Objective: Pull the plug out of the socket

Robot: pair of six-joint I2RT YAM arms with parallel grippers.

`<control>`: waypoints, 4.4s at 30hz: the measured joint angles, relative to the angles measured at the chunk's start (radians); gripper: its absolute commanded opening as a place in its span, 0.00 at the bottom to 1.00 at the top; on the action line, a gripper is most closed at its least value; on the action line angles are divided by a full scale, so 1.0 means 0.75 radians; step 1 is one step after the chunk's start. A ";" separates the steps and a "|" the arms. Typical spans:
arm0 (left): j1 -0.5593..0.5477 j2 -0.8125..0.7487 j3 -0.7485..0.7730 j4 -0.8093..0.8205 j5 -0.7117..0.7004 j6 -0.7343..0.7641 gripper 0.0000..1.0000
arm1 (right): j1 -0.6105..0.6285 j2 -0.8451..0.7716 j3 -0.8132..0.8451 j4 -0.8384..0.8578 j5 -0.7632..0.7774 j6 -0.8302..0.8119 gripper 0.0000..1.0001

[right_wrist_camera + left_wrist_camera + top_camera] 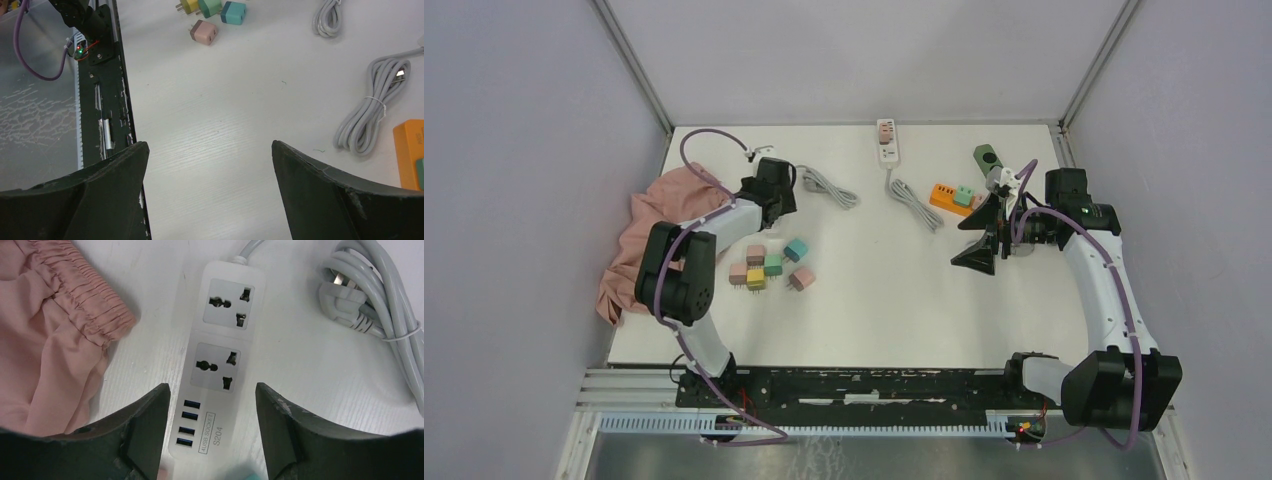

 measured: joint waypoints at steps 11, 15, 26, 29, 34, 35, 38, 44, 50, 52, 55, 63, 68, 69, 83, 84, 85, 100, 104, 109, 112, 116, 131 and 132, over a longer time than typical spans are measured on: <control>0.009 -0.139 -0.099 0.009 0.064 -0.051 0.74 | -0.009 0.000 0.000 -0.001 -0.005 -0.004 1.00; 0.010 -0.312 -0.222 0.063 0.226 -0.086 0.74 | -0.009 0.000 0.000 -0.001 -0.008 -0.006 1.00; 0.011 -0.832 -0.585 0.402 0.848 -0.245 0.74 | -0.016 0.000 -0.007 -0.003 -0.015 -0.024 1.00; 0.011 -0.919 -0.588 0.445 0.957 -0.291 0.75 | -0.018 -0.001 -0.009 -0.004 -0.026 -0.040 1.00; 0.011 -1.066 -0.580 0.445 1.083 -0.326 0.77 | -0.019 -0.014 -0.020 -0.019 -0.034 -0.080 1.00; 0.011 -1.089 -0.565 0.419 1.100 -0.325 0.77 | -0.019 -0.017 -0.020 -0.023 -0.034 -0.092 1.00; 0.011 -1.139 -0.496 0.315 1.136 -0.309 0.82 | -0.019 -0.019 -0.020 -0.042 -0.034 -0.125 1.00; 0.011 -1.220 -0.315 0.021 1.142 -0.087 0.96 | -0.024 -0.020 -0.019 -0.169 -0.034 -0.338 1.00; 0.010 -1.380 -0.406 -0.086 1.020 0.132 1.00 | -0.024 -0.020 0.026 -0.183 -0.014 -0.380 1.00; 0.010 -1.418 -0.484 -0.093 0.967 0.170 1.00 | -0.021 -0.020 0.057 -0.148 0.007 -0.347 1.00; 0.010 -1.427 -0.545 -0.133 0.898 0.209 1.00 | 0.008 -0.019 0.087 -0.021 0.065 -0.220 1.00; 0.010 -1.423 -0.576 -0.171 0.750 0.254 1.00 | 0.315 0.156 0.249 0.343 0.422 0.200 1.00; 0.010 -1.437 -0.577 -0.172 0.677 0.258 1.00 | 0.480 0.311 0.252 0.599 0.722 0.435 1.00; 0.010 -1.437 -0.577 -0.172 0.673 0.258 1.00 | 0.494 0.338 0.248 0.631 0.765 0.463 1.00; 0.010 -1.437 -0.582 -0.173 0.655 0.258 1.00 | 0.647 0.851 0.250 0.881 1.534 0.848 0.92; 0.010 -1.437 -0.582 -0.173 0.655 0.258 1.00 | 0.655 0.870 0.254 0.883 1.560 0.849 0.88; 0.010 -1.437 -0.582 -0.173 0.655 0.258 1.00 | 0.659 0.889 0.261 0.883 1.582 0.850 0.84; 0.010 -1.451 -0.584 -0.173 0.656 0.258 1.00 | 0.672 1.027 0.332 0.897 1.797 0.818 0.41; 0.010 -1.453 -0.584 -0.173 0.656 0.258 0.99 | 0.672 1.031 0.333 0.891 1.798 0.807 0.29; 0.010 -1.454 -0.584 -0.173 0.655 0.258 0.99 | 0.672 1.031 0.340 0.877 1.789 0.793 0.15; 0.010 -1.455 -0.584 -0.173 0.655 0.258 0.99 | 0.671 1.029 0.343 0.858 1.771 0.770 0.10; 0.010 -1.461 -0.584 -0.174 0.654 0.263 0.99 | 0.669 1.003 0.343 0.793 1.702 0.723 0.05; 0.010 -1.462 -0.585 -0.178 0.653 0.267 0.99 | 0.618 0.840 0.367 0.169 1.114 0.209 0.00; 0.010 -1.462 -0.585 -0.178 0.653 0.267 0.99 | 0.618 0.840 0.367 0.132 1.097 0.180 0.00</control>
